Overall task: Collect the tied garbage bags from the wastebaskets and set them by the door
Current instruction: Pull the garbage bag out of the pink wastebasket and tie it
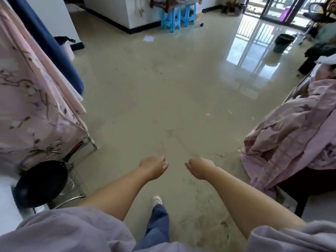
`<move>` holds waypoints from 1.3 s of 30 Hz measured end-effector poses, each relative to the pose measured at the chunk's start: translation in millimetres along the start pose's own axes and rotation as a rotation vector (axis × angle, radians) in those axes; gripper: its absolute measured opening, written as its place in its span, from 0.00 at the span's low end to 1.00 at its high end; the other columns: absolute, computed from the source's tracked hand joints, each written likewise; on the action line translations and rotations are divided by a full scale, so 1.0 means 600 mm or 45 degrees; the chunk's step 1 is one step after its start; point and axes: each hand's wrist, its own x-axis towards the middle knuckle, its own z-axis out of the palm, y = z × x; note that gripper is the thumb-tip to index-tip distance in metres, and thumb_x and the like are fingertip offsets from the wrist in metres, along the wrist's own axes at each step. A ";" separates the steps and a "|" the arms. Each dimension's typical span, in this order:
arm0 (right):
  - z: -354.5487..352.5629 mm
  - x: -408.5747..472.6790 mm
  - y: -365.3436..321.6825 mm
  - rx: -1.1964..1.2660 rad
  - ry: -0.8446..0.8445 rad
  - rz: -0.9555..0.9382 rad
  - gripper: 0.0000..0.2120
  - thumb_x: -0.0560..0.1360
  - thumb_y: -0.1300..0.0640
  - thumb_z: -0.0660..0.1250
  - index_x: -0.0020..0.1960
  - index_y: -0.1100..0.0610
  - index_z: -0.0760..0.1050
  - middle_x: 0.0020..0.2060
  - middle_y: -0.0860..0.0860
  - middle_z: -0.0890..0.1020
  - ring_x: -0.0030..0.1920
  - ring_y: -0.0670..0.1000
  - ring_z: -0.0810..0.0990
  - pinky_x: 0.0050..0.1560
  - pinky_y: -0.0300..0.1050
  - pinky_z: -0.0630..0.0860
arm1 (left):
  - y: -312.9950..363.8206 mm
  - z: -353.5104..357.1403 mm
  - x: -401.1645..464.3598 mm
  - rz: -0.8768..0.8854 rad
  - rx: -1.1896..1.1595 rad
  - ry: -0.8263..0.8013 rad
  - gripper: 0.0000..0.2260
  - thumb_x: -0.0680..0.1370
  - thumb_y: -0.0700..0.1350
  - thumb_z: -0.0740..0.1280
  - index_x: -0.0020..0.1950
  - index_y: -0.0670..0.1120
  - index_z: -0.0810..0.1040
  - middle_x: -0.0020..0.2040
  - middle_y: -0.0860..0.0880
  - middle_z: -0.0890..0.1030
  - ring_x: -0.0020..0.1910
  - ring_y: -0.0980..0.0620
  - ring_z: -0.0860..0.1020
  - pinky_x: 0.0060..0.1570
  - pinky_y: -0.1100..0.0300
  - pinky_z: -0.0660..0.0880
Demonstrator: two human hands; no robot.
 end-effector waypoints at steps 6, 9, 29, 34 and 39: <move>-0.164 0.166 -0.017 -0.034 0.019 -0.066 0.18 0.83 0.53 0.45 0.66 0.57 0.67 0.64 0.56 0.73 0.63 0.58 0.73 0.61 0.54 0.73 | -0.097 -0.132 0.166 -0.069 -0.052 0.017 0.18 0.81 0.53 0.51 0.60 0.44 0.73 0.59 0.43 0.78 0.57 0.42 0.77 0.49 0.55 0.70; -0.233 0.233 -0.022 -0.052 0.019 -0.092 0.18 0.83 0.54 0.45 0.66 0.57 0.68 0.64 0.55 0.73 0.63 0.58 0.73 0.61 0.54 0.73 | -0.141 -0.185 0.238 -0.113 -0.065 0.029 0.17 0.81 0.54 0.51 0.57 0.45 0.74 0.56 0.43 0.79 0.55 0.42 0.77 0.45 0.56 0.68; -0.717 0.861 -0.086 -0.271 0.037 -0.438 0.23 0.82 0.46 0.46 0.64 0.59 0.70 0.64 0.59 0.75 0.63 0.60 0.74 0.62 0.51 0.70 | -0.408 -0.490 0.729 -0.599 -0.431 0.211 0.15 0.80 0.53 0.52 0.50 0.44 0.73 0.49 0.44 0.79 0.51 0.42 0.78 0.43 0.56 0.67; -0.816 1.001 -0.199 -0.361 0.021 -0.608 0.23 0.82 0.46 0.46 0.64 0.59 0.70 0.64 0.59 0.75 0.63 0.60 0.74 0.61 0.52 0.70 | -0.528 -0.555 0.806 -0.767 -0.496 0.260 0.15 0.80 0.51 0.53 0.54 0.43 0.74 0.55 0.43 0.80 0.53 0.42 0.77 0.46 0.56 0.70; -0.919 1.147 -0.336 -0.406 0.064 -0.705 0.22 0.82 0.46 0.46 0.63 0.58 0.70 0.63 0.59 0.75 0.63 0.60 0.74 0.61 0.51 0.70 | -0.682 -0.629 0.895 -0.834 -0.556 0.278 0.14 0.80 0.49 0.52 0.52 0.42 0.73 0.54 0.41 0.79 0.53 0.41 0.77 0.47 0.56 0.70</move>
